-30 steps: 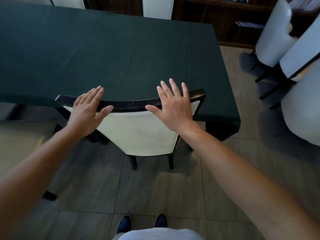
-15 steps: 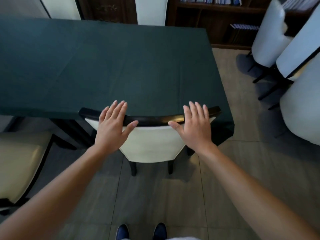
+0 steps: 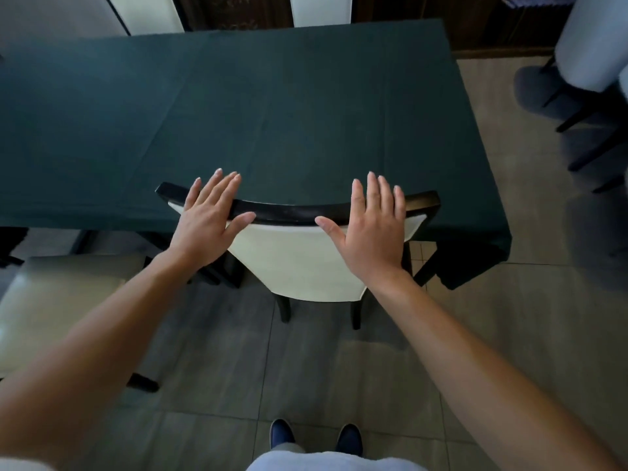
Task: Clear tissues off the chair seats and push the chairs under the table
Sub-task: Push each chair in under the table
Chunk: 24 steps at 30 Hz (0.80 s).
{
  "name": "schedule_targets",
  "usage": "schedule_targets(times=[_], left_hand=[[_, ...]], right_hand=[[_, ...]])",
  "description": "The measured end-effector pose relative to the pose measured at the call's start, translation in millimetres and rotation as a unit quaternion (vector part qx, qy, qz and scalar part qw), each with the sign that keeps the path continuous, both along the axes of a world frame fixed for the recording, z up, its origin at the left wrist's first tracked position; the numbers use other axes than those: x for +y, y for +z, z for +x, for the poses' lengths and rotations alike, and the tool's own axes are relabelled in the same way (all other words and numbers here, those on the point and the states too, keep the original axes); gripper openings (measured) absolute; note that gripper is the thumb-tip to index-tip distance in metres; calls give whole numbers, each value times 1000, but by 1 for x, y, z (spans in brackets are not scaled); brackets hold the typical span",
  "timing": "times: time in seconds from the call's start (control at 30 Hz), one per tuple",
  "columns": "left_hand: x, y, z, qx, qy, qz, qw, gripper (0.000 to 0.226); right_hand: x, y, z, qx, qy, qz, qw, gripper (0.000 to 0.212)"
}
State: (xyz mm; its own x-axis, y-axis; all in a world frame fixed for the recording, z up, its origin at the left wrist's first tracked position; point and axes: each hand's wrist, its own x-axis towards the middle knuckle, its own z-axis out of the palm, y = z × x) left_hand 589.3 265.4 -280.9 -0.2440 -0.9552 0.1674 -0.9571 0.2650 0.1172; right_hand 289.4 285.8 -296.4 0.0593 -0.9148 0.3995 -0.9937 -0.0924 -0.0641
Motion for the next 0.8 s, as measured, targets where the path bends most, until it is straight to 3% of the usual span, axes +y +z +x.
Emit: schedule_targets(times=[0.37,0.63,0.8], left_hand=[[-44,-6,-62,32,32,-77,996,86],[-50,-26,7,42,-17,-116,992,82],[-52,-39,8,63,-4,-171,983,83]], right_hand=[[-69,10,-63,10,26,-7,1000,100],[-37,-3,8,0,-8,-7,1000,98],[-41,-11,5,21,11,-40,999,92]])
